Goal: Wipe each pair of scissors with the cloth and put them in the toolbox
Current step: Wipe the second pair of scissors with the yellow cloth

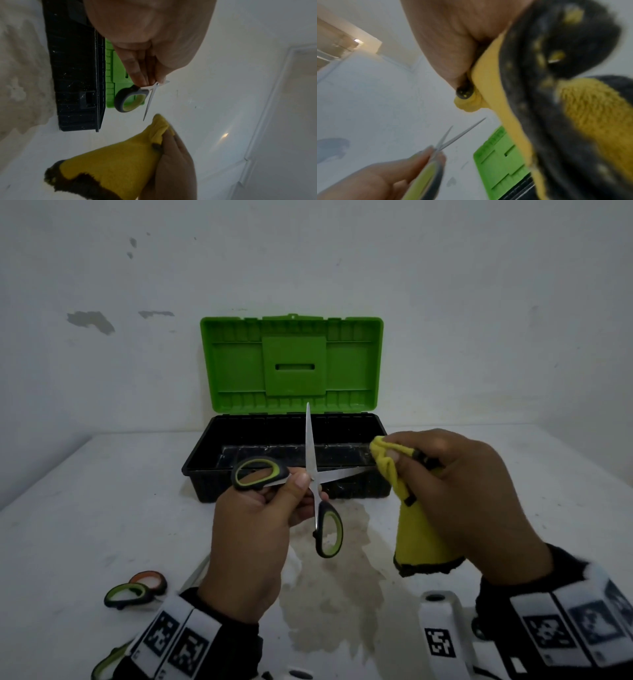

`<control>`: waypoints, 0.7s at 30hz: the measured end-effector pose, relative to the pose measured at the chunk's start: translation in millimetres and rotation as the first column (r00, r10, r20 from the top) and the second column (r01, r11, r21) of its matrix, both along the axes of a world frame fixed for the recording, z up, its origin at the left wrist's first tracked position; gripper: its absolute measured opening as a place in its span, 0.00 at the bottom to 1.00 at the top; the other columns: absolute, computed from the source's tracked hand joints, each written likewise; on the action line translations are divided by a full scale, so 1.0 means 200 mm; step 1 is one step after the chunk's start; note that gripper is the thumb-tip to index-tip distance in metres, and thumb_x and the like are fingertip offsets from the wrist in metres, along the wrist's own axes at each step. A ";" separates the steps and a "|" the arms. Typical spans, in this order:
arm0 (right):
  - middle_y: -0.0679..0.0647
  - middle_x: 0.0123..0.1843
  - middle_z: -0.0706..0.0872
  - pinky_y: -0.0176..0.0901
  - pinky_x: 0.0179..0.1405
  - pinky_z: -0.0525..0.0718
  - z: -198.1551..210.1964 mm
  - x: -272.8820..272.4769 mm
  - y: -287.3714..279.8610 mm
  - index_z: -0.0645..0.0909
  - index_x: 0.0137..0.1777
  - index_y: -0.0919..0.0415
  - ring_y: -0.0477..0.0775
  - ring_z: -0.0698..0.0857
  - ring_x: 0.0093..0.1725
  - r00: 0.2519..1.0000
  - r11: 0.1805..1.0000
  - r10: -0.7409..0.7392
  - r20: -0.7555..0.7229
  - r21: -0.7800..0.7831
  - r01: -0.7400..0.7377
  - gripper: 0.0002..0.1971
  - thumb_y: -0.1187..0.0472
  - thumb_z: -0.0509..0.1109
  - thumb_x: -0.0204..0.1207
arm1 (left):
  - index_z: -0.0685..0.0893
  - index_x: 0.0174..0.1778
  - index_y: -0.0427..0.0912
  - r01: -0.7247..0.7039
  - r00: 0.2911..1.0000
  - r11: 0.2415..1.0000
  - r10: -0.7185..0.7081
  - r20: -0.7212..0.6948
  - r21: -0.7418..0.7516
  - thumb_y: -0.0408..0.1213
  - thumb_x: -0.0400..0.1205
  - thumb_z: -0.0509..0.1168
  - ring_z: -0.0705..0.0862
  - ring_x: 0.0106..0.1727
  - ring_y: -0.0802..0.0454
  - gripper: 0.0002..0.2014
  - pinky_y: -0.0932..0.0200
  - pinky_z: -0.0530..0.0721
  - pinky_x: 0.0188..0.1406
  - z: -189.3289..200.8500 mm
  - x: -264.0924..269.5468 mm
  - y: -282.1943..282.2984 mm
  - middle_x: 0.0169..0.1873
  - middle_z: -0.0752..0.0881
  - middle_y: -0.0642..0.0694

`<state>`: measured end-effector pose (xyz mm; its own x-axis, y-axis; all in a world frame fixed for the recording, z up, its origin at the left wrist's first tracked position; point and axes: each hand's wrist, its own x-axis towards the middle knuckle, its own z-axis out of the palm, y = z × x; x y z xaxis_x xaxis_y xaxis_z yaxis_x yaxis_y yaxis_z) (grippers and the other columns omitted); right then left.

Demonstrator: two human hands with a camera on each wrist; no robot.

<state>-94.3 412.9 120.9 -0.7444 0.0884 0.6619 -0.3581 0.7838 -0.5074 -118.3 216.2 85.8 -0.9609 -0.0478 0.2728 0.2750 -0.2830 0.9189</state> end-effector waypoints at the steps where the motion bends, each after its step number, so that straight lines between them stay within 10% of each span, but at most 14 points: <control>1: 0.40 0.48 0.89 0.15 0.49 0.74 0.00 0.01 -0.05 0.89 0.57 0.46 0.34 0.84 0.47 0.998 0.999 0.046 -0.031 0.017 -0.046 0.10 0.56 0.74 0.77 | 0.88 0.43 0.34 -0.002 1.000 1.000 0.002 0.009 0.008 0.27 0.80 0.67 0.92 0.34 0.50 0.05 0.61 0.88 0.36 0.00 0.00 0.01 0.31 0.91 0.43; 8: 0.48 0.45 0.88 0.44 0.44 0.85 -0.13 -0.03 -0.13 0.91 0.55 0.52 0.48 0.84 0.45 0.990 0.985 0.085 -0.113 0.159 -0.067 0.13 0.52 0.68 0.78 | 0.89 0.39 0.39 -0.024 0.999 0.998 0.022 0.049 0.054 0.28 0.80 0.67 0.89 0.29 0.55 0.06 0.65 0.87 0.31 0.01 0.03 0.00 0.26 0.90 0.48; 21: 0.44 0.47 0.90 0.28 0.50 0.80 -0.12 -0.01 -0.14 0.90 0.56 0.51 0.42 0.84 0.48 0.988 0.990 0.086 -0.131 0.125 -0.070 0.11 0.58 0.73 0.75 | 0.89 0.36 0.40 0.040 0.996 0.994 -0.047 0.069 0.104 0.30 0.77 0.69 0.88 0.29 0.53 0.06 0.63 0.87 0.32 0.03 0.04 -0.02 0.26 0.89 0.45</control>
<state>-95.6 385.2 96.2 -0.6487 -0.0524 0.7593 -0.4795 0.8029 -0.3542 -111.0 212.7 90.9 -0.9795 -0.0294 0.1991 0.1948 -0.3865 0.9015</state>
